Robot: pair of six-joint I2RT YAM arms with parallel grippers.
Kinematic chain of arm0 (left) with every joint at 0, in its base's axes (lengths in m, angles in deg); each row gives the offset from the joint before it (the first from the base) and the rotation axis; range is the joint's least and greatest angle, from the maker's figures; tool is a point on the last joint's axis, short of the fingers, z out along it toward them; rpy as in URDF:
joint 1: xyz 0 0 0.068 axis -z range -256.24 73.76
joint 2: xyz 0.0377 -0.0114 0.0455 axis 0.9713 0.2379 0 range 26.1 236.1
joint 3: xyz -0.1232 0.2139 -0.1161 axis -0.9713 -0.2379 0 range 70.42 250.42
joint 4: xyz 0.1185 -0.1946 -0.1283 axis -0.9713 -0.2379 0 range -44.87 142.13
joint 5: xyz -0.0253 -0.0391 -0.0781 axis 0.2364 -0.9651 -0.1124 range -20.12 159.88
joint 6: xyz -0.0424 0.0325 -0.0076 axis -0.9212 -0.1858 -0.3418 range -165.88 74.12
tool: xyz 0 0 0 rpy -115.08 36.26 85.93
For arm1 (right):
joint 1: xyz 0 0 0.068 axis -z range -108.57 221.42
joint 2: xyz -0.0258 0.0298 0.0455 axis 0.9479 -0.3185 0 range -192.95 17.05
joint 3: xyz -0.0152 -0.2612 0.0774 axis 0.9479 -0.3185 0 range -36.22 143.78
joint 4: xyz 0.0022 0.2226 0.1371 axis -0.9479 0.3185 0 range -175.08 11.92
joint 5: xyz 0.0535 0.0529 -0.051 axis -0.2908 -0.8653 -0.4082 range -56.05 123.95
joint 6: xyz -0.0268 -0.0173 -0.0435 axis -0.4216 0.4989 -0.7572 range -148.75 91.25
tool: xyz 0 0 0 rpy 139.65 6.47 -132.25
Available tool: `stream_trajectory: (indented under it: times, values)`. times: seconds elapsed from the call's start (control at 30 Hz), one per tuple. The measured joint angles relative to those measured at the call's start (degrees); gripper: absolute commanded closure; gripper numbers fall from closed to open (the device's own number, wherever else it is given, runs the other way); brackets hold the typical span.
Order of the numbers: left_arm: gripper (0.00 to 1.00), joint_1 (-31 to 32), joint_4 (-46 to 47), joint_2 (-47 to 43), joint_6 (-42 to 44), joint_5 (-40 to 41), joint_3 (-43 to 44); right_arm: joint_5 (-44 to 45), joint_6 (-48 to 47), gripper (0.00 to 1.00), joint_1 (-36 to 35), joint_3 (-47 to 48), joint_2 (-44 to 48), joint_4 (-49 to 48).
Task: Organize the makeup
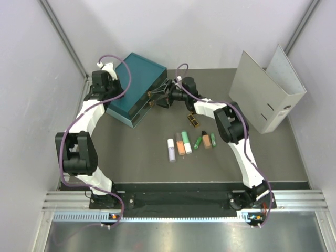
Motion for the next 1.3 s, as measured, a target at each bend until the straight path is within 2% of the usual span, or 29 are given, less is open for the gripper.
stream_trajectory:
  times: [0.5,0.6,0.63,0.77,0.87,0.9,0.93,1.3]
  values:
    - [1.0,0.0,1.6,0.0,-1.3,-1.5,-0.8,3.2,3.7,0.57,-0.5,7.3,-5.7,-2.3]
    - [1.0,0.0,1.8,0.0,-1.6,-1.8,-0.9,3.5,3.9,0.66,-0.5,7.8,-6.6,-2.3]
    - [1.0,0.0,1.8,0.0,-1.7,-1.9,-0.9,3.4,4.0,0.72,-0.5,8.3,-7.1,-2.3]
    - [1.0,0.0,1.8,0.0,-2.1,-2.3,-0.9,2.8,3.8,0.75,-0.3,8.8,-7.4,-2.4]
    - [1.0,0.0,1.8,0.0,-2.5,-2.4,-0.9,2.8,3.8,0.86,-0.3,8.8,-7.4,-2.4]
    - [1.0,0.0,1.8,0.0,-2.6,-2.5,-0.9,2.8,3.7,0.95,-0.3,8.8,-7.4,-2.4]
    - [1.0,0.0,1.8,0.0,-2.7,-2.6,-0.9,2.7,3.7,0.99,-0.3,8.8,-7.4,-2.4]
    - [1.0,0.0,2.5,0.0,-3.7,-2.7,-1.4,2.8,0.0,1.0,0.2,8.9,-6.6,0.6]
